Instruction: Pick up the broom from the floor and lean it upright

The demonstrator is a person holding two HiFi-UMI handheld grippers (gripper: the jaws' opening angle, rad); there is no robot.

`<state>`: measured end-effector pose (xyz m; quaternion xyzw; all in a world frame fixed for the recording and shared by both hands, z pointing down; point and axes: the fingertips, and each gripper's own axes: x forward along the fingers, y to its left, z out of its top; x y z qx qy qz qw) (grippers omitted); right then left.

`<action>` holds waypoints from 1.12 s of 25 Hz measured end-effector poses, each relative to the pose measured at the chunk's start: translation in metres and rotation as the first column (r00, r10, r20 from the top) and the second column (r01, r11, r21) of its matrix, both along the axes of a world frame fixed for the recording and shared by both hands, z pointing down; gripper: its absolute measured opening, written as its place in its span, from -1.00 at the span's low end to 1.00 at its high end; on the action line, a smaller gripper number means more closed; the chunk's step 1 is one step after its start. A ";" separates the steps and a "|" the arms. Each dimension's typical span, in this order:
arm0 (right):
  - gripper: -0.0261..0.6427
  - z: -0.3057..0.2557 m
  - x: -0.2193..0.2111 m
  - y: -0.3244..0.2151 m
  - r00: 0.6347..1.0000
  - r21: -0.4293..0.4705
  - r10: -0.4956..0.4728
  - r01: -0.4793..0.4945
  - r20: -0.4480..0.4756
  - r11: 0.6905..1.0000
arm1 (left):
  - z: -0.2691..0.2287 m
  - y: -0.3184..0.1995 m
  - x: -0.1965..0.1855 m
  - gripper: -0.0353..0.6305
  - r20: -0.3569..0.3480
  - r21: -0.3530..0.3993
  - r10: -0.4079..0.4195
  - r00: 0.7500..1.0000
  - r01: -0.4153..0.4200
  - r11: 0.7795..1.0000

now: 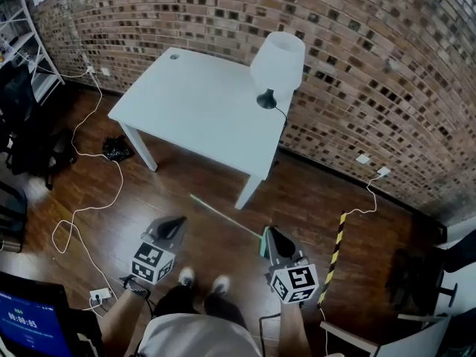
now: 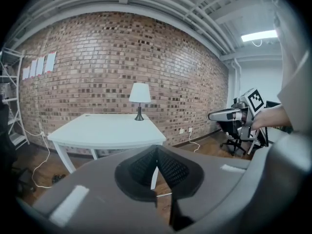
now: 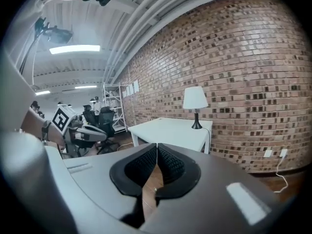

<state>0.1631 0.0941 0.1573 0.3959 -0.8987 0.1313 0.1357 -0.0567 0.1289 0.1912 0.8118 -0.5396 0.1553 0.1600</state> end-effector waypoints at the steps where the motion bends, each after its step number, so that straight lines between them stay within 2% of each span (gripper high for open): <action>1: -0.86 0.005 -0.006 -0.003 1.000 -0.008 -0.023 0.023 -0.009 1.000 | 0.007 -0.002 -0.001 -0.89 0.003 -0.010 -0.014 1.000 0.014 1.000; 8: -0.81 0.050 -0.051 -0.035 0.991 -0.058 -0.115 0.111 -0.064 0.992 | 0.056 -0.029 -0.023 -0.89 -0.027 -0.085 -0.060 0.998 0.058 0.995; 13: -0.79 0.104 -0.085 -0.064 0.990 -0.093 -0.113 0.106 -0.081 0.990 | 0.107 -0.069 -0.051 -0.89 -0.007 -0.110 -0.096 0.995 0.095 0.989; 16: -0.79 0.149 -0.103 -0.084 0.988 -0.115 -0.114 0.102 -0.104 0.988 | 0.155 -0.094 -0.061 -0.89 0.000 -0.128 -0.116 0.993 0.115 0.985; 22: -0.74 0.259 -0.135 -0.115 0.986 -0.163 -0.107 0.086 -0.126 0.983 | 0.258 -0.118 -0.068 -0.89 -0.018 -0.162 -0.096 0.995 0.092 0.983; 28: -0.70 0.370 -0.159 -0.126 0.973 -0.235 -0.160 0.119 -0.165 0.965 | 0.338 -0.132 -0.084 -0.89 -0.022 -0.190 -0.079 0.997 0.073 0.979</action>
